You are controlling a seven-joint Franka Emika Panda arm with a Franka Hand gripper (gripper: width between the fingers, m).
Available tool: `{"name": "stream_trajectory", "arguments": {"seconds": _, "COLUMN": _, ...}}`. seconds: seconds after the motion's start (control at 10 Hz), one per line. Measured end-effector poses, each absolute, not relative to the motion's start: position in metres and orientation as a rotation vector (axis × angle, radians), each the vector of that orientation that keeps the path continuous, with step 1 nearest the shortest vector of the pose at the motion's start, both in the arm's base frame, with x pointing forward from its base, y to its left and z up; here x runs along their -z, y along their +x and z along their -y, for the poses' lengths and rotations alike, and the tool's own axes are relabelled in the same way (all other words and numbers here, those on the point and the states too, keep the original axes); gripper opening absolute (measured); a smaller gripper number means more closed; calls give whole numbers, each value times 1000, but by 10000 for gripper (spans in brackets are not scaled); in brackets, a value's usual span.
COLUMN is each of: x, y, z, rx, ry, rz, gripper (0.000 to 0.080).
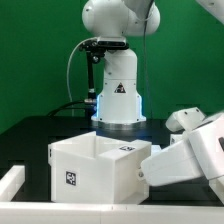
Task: Assemble drawer
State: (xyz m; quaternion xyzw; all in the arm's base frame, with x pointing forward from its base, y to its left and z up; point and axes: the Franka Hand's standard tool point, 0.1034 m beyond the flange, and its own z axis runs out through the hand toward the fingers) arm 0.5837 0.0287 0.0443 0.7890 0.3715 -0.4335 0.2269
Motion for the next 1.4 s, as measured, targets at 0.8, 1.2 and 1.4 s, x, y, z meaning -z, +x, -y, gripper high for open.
{"name": "stream_trajectory", "arguments": {"seconds": 0.8, "x": -35, "y": 581, "z": -13, "rx": 1144, "ry": 2214, "rz": -1062, "gripper": 650}}
{"name": "stream_trajectory", "arguments": {"seconds": 1.2, "x": -31, "y": 580, "z": -9, "rx": 1142, "ry": 2236, "rz": -1054, "gripper": 650}}
{"name": "stream_trajectory", "arguments": {"seconds": 1.4, "x": -30, "y": 580, "z": -9, "rx": 1143, "ry": 2236, "rz": -1054, "gripper": 377}}
